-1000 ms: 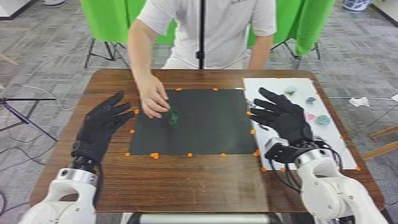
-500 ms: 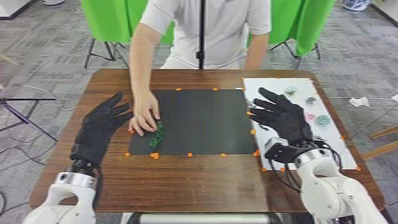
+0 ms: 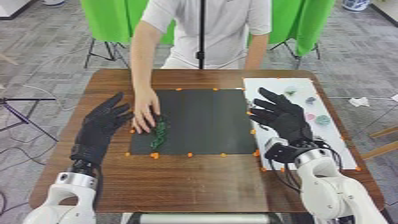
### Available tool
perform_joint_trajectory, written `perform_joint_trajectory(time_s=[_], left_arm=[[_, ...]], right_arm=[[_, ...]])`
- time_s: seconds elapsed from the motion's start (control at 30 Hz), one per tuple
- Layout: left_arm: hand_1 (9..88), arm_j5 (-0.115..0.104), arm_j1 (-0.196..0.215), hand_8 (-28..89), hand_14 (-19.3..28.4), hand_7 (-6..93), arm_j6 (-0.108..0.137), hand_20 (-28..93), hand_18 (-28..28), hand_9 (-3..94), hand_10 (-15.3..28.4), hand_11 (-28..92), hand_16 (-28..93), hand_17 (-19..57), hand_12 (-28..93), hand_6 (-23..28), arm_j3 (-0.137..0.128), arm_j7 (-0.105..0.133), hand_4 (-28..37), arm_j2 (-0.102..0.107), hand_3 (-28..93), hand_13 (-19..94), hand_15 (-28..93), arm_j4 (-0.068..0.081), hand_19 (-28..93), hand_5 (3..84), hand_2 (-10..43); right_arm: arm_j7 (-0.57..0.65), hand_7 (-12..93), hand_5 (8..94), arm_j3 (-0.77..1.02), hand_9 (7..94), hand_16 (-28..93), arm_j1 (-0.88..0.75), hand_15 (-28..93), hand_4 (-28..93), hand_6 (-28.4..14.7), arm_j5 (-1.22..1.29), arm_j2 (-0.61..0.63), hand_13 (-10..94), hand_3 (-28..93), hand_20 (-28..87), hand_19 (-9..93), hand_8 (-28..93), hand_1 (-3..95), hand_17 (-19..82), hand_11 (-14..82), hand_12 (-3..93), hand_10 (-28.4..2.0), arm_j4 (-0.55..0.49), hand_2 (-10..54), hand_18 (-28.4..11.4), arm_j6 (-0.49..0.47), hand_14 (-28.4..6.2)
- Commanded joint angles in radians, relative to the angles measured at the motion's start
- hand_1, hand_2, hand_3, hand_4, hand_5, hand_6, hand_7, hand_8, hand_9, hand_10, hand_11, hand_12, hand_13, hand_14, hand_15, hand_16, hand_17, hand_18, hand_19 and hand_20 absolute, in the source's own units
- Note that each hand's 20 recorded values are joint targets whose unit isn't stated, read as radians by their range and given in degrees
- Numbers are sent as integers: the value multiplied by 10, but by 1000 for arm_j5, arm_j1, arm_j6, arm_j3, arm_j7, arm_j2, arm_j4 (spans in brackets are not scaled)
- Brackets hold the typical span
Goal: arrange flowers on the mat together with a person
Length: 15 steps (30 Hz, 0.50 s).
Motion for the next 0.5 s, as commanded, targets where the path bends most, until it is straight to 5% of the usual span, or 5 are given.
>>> perform_joint_trajectory(time_s=[0.03,0.5], left_arm=[[240,1,7,-86,241,113,5,94,264,329,173,216,-49,-102,91,60,1,-19,-272,-11,781,246,388,-2,447,351,59],[241,5,15,-86,241,114,17,93,265,329,174,219,-49,-101,91,61,-2,-23,-269,-13,782,246,389,-8,449,351,59]], right_arm=[[0,161,421,-1,436,166,-7,210,-283,28,-1,1,342,789,183,482,-123,146,90,76,136,-140,-7,84,-217,5,-175],[3,161,422,113,444,169,-13,282,-282,27,-29,192,382,792,222,555,-122,153,107,83,139,-143,-24,78,-227,-2,-180]])
